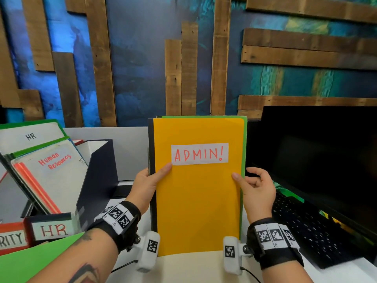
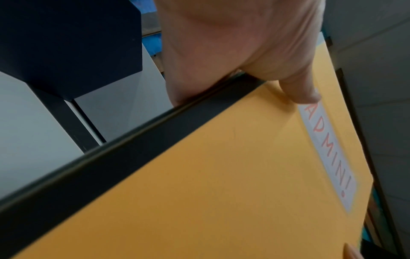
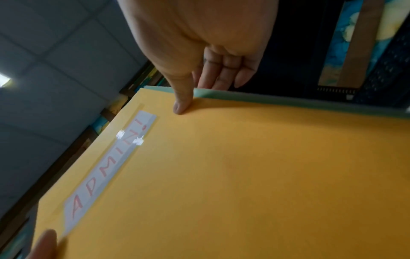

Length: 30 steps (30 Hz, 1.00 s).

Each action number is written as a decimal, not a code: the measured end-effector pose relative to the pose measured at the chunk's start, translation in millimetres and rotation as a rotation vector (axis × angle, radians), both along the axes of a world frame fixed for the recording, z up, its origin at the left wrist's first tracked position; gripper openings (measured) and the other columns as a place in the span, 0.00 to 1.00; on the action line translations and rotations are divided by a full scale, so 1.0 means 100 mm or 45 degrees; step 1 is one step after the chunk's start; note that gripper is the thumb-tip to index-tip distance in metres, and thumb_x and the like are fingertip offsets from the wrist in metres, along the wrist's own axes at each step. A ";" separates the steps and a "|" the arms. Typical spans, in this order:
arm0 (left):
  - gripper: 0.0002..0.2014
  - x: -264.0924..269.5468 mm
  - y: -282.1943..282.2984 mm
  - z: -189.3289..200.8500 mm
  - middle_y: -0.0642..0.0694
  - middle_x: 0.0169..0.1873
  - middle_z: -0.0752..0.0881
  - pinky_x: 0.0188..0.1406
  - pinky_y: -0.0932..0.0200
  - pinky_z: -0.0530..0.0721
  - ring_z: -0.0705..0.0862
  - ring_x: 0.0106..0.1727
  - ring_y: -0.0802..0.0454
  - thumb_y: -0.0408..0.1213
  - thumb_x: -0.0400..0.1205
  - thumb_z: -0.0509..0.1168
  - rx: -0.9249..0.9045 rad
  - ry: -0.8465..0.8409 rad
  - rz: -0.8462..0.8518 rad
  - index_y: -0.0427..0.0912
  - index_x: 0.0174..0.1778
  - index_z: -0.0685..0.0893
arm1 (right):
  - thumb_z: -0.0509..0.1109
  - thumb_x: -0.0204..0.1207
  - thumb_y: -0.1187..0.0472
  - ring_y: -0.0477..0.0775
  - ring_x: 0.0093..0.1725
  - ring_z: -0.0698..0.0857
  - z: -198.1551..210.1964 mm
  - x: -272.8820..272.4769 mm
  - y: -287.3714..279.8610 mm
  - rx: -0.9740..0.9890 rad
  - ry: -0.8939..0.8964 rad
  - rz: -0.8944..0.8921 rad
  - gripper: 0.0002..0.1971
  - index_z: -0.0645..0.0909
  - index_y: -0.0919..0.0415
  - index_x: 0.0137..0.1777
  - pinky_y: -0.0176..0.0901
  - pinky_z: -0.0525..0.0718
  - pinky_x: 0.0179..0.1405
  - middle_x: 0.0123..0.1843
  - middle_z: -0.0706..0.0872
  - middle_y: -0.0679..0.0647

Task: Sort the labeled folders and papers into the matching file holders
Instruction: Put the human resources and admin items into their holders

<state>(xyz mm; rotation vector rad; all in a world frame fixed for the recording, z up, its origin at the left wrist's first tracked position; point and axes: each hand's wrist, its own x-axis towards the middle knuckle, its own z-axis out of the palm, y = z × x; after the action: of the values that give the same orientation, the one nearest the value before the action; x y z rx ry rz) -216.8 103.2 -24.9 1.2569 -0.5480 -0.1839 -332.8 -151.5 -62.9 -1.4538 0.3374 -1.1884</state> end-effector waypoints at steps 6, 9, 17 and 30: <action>0.15 -0.02 -0.03 0.00 0.54 0.47 0.93 0.32 0.60 0.87 0.93 0.45 0.54 0.44 0.77 0.74 0.036 0.042 0.070 0.53 0.59 0.83 | 0.89 0.64 0.55 0.47 0.61 0.78 0.02 0.03 0.18 -0.176 0.125 -0.010 0.31 0.77 0.50 0.64 0.37 0.76 0.52 0.65 0.76 0.47; 0.17 -0.01 -0.02 0.00 0.52 0.51 0.92 0.34 0.59 0.87 0.92 0.49 0.52 0.43 0.77 0.75 0.050 0.037 0.094 0.52 0.62 0.82 | 0.89 0.63 0.56 0.48 0.53 0.84 0.03 0.05 0.21 -0.116 0.074 -0.011 0.27 0.79 0.53 0.58 0.39 0.81 0.45 0.56 0.84 0.51; 0.13 -0.04 -0.05 -0.03 0.55 0.42 0.94 0.27 0.66 0.87 0.93 0.40 0.58 0.47 0.77 0.74 -0.033 0.022 0.153 0.51 0.56 0.84 | 0.84 0.71 0.58 0.50 0.46 0.87 0.07 0.03 0.09 -0.162 0.059 0.025 0.23 0.78 0.46 0.61 0.54 0.89 0.50 0.47 0.86 0.52; 0.11 -0.05 -0.06 -0.06 0.55 0.42 0.92 0.26 0.66 0.87 0.93 0.38 0.60 0.38 0.79 0.75 -0.050 -0.034 0.180 0.54 0.54 0.83 | 0.85 0.69 0.58 0.46 0.67 0.79 0.22 -0.05 0.42 -0.386 -0.025 -0.110 0.33 0.74 0.44 0.71 0.46 0.81 0.64 0.69 0.77 0.46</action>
<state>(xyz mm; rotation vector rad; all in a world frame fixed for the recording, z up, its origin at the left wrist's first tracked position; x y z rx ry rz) -222.1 97.2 -31.0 1.2564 -0.4811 -0.0378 -337.7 -109.1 -41.0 -1.7006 0.2139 -1.3665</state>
